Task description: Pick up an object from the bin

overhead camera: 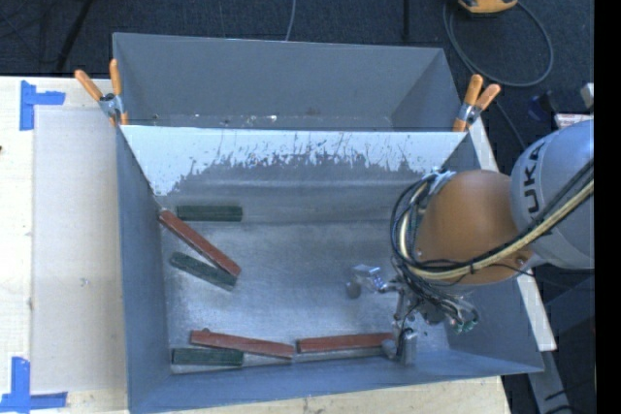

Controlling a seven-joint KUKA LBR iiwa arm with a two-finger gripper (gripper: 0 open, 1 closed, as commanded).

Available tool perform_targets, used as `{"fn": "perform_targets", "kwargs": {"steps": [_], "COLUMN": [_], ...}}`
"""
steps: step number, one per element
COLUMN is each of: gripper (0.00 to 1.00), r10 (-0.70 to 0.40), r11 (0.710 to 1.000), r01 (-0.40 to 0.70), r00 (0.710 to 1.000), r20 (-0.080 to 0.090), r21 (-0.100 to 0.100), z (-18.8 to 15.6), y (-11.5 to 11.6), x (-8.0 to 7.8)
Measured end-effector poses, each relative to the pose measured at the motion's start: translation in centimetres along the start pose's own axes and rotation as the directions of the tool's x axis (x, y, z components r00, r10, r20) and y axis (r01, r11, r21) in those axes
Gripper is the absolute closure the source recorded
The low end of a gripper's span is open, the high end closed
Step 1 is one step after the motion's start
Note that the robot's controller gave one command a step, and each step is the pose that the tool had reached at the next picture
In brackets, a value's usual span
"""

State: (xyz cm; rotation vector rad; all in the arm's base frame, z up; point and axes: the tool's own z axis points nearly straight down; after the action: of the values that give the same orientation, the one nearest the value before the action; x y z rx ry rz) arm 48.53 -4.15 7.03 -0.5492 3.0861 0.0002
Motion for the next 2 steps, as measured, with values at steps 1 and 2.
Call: {"fn": "perform_targets", "kwargs": {"steps": [1, 2], "gripper": [1.0, 0.0], "r10": [0.001, 0.002], "r11": [1.0, 1.0], "r01": [-0.001, -0.002], "r00": [1.0, 1.0], "r20": [-0.011, -0.001], "r21": [-0.002, 0.001], "z": [-0.09, 0.01], "y": [0.0, -0.07], "x": [0.21, 0.03]}}
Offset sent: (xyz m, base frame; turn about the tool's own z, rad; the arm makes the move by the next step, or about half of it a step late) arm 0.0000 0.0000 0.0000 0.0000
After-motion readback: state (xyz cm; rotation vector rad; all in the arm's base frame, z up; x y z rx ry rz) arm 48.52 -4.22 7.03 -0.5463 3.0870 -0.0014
